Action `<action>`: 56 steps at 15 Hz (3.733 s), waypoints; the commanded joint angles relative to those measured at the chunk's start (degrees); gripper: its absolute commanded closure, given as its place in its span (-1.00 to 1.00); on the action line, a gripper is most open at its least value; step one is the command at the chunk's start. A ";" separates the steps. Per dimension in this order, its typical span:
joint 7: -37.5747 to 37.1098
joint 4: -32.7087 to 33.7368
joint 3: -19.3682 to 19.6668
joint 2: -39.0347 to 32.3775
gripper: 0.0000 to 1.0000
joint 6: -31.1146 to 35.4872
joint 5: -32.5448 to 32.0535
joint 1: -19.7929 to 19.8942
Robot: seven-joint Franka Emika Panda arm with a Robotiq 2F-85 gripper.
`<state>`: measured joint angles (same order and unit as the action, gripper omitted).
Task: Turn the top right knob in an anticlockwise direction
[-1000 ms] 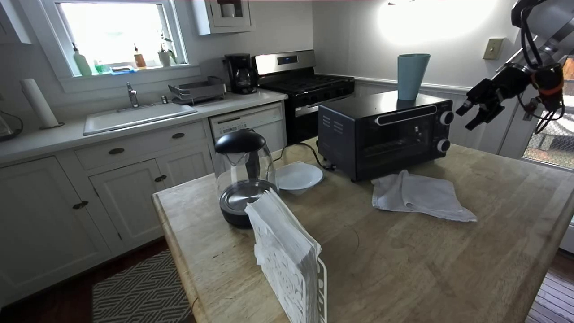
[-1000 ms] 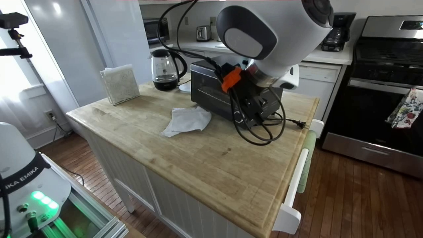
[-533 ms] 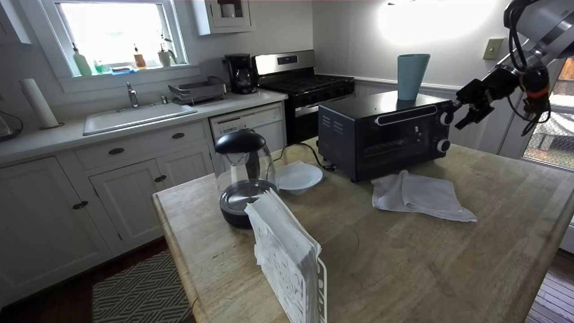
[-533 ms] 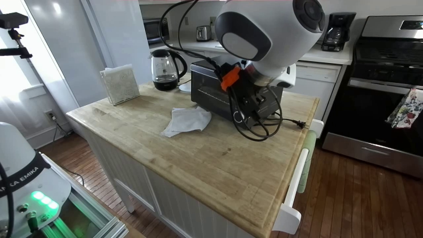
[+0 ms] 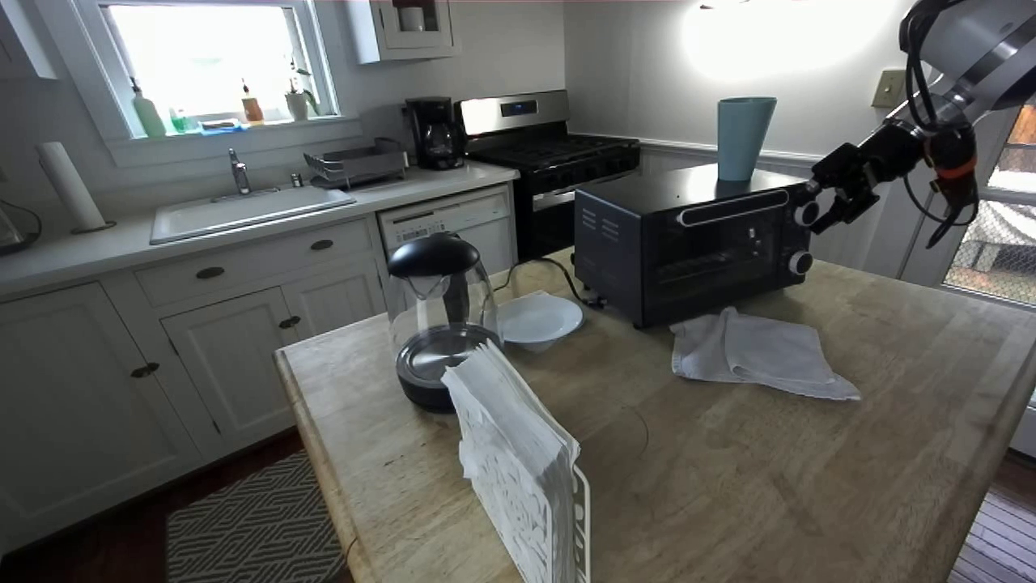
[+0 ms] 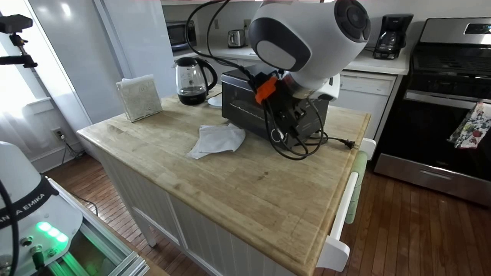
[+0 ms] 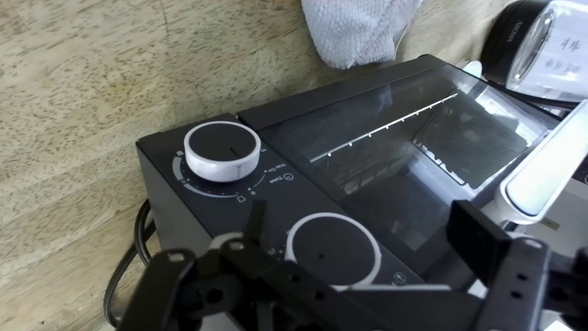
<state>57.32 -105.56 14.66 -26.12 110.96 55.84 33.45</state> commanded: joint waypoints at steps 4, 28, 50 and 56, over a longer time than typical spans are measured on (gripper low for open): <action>0.16 1.50 -0.42 -0.46 -1.00 0.24 1.59 -0.87; 1.70 -3.92 0.23 6.59 -1.00 4.53 -2.06 -4.35; 0.57 -4.46 0.79 9.25 -1.00 6.48 -4.34 -5.76; 0.34 -12.67 1.03 17.14 -1.00 11.93 -6.91 -9.33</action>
<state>58.54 -111.50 15.21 -15.58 118.58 50.71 26.80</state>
